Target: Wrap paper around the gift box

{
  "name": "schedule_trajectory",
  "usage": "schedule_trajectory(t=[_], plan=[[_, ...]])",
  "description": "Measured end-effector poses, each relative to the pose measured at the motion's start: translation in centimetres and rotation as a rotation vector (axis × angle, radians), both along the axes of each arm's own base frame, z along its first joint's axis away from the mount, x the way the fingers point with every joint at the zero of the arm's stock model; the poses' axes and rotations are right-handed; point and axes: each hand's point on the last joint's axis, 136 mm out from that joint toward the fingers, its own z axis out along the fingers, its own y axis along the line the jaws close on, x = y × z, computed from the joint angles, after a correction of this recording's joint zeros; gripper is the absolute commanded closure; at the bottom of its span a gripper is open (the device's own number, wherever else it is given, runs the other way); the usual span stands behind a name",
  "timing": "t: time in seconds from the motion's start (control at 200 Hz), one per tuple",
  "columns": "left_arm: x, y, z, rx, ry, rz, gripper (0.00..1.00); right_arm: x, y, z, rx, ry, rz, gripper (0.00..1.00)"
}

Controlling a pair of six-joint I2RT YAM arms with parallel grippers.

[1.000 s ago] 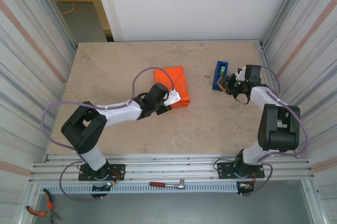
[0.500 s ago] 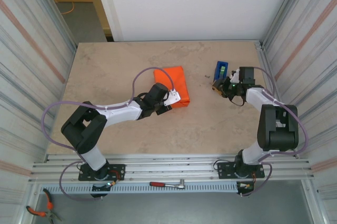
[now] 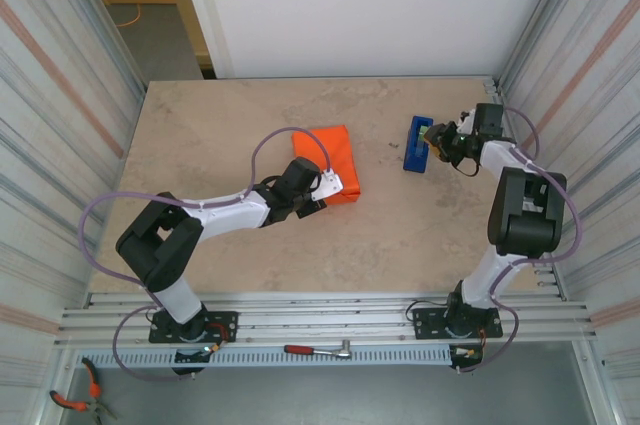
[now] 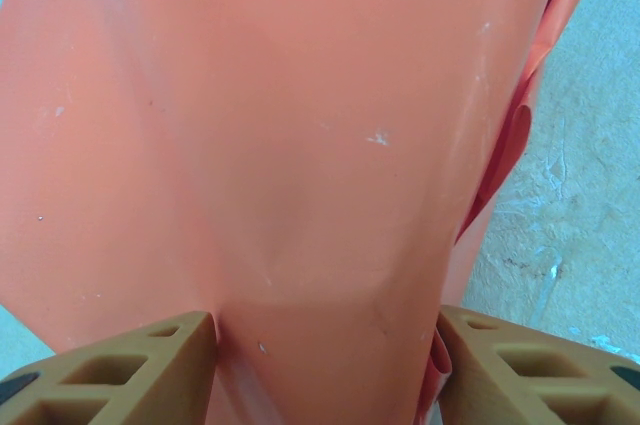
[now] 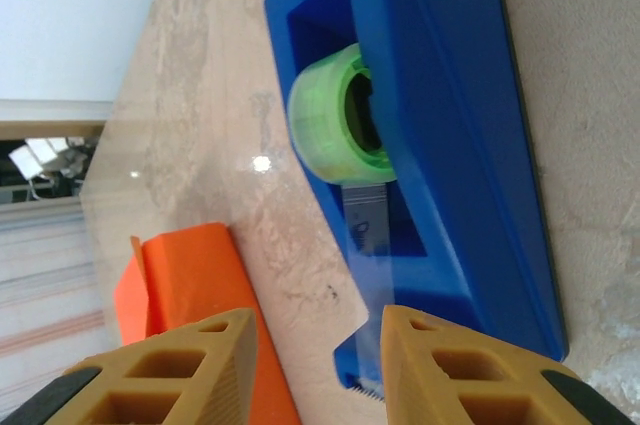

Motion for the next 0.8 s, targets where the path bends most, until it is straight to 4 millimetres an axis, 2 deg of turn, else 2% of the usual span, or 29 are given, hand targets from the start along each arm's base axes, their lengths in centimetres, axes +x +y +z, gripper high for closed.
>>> schedule_trajectory(t=[0.341,0.802], plan=[[0.0,0.0,0.0,0.000,0.000,0.000,0.42,0.0,0.3,-2.7,0.026,0.064,0.020,0.66],[0.0,0.0,0.0,0.000,0.000,0.000,0.43,0.6,0.7,-2.9,0.050,0.064,0.038,0.75]])
